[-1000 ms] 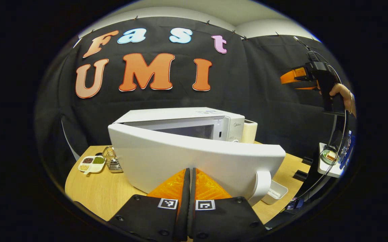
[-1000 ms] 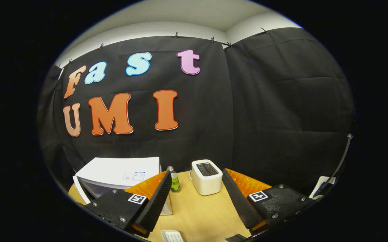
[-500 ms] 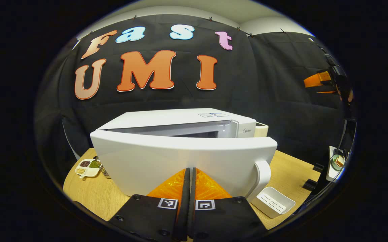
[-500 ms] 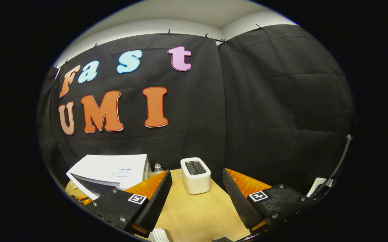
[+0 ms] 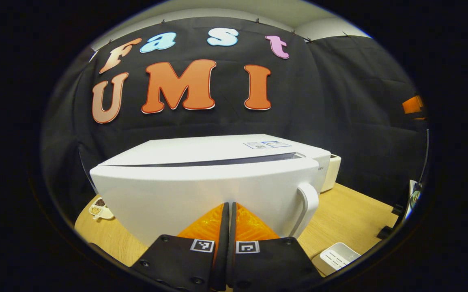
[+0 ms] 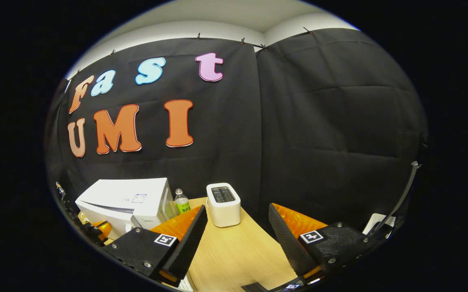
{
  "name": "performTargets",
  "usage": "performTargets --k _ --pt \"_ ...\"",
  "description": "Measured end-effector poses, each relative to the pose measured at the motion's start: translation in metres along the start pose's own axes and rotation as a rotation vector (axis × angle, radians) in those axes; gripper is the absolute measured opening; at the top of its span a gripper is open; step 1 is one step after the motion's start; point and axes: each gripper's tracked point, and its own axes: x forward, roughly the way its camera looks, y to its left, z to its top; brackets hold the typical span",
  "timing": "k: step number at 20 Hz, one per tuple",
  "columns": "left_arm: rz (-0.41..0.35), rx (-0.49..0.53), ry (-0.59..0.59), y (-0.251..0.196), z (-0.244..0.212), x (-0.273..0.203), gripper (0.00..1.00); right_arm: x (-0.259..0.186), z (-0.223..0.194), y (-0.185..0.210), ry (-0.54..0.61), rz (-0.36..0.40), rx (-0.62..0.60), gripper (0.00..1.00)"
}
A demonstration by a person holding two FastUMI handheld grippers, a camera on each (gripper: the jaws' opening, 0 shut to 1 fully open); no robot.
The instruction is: Open the microwave oven with the left hand, put the food in, and close the microwave oven.
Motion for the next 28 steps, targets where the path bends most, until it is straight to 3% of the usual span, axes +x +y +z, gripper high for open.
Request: performTargets --k 9,13,14,15,18,23,28 --pt "0.128 0.045 0.010 0.002 -0.008 0.010 0.05 -0.020 -0.018 -0.023 0.043 -0.033 -0.018 0.95" --pt "0.115 0.046 -0.006 0.000 -0.005 0.018 0.05 -0.027 -0.021 -0.028 0.053 -0.040 -0.017 0.95" --pt "0.122 0.035 0.072 0.001 -0.020 0.018 0.06 -0.027 -0.022 -0.028 0.054 -0.042 -0.020 0.95" --pt "0.114 0.024 0.043 -0.002 -0.015 0.015 0.08 -0.029 -0.022 -0.028 0.052 -0.043 -0.024 0.95" --pt "0.090 -0.003 0.107 0.001 -0.026 0.018 0.07 -0.031 -0.022 -0.025 0.053 -0.035 -0.025 0.95" --pt "0.069 -0.036 0.083 0.011 0.015 -0.013 0.07 -0.027 -0.015 -0.007 0.040 0.018 -0.046 0.95" --pt "0.116 -0.062 0.039 0.049 0.083 -0.057 0.08 -0.016 0.000 0.028 0.025 0.119 -0.038 0.95"
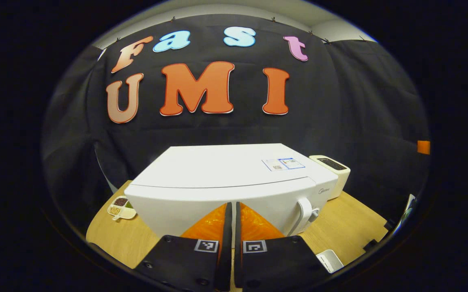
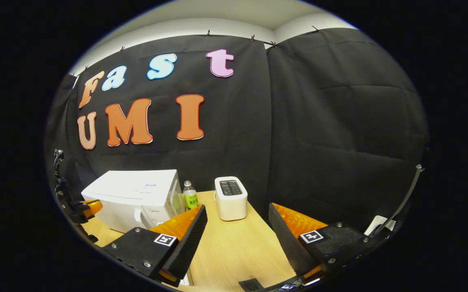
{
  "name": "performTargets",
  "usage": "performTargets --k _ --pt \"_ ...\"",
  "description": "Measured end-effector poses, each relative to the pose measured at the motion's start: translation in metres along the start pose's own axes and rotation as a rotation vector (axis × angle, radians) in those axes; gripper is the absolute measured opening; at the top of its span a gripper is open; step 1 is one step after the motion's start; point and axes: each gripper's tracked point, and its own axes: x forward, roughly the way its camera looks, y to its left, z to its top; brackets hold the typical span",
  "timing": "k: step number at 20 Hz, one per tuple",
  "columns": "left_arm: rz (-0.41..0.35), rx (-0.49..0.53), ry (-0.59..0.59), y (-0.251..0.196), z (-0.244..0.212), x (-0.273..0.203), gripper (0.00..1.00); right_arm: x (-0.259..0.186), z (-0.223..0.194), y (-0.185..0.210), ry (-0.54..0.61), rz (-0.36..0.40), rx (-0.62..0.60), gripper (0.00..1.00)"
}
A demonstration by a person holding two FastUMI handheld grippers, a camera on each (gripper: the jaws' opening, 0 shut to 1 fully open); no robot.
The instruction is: Open the microwave oven with the left hand, put the food in, and close the microwave oven.
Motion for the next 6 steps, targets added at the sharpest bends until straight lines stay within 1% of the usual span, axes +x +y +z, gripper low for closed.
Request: performTargets --k 1,2,3,4,5,6 --pt "0.017 -0.009 -0.014 0.008 0.014 -0.008 0.17 0.002 0.003 0.007 -0.001 0.021 -0.002 0.95" --pt "0.027 -0.019 -0.030 0.018 0.033 -0.020 0.11 0.004 0.007 0.013 -0.005 0.040 -0.006 0.95" --pt "0.036 -0.024 -0.040 0.025 0.048 -0.029 0.14 0.005 0.013 0.020 -0.007 0.059 -0.011 0.95" --pt "0.053 -0.023 -0.053 0.034 0.064 -0.040 0.23 0.005 0.019 0.026 -0.014 0.078 -0.015 0.95" --pt "0.078 -0.014 -0.064 0.044 0.080 -0.051 0.43 0.005 0.027 0.033 -0.023 0.094 -0.019 0.95" --pt "0.093 -0.008 -0.068 0.052 0.094 -0.062 0.44 0.006 0.035 0.037 -0.031 0.108 -0.023 0.95"
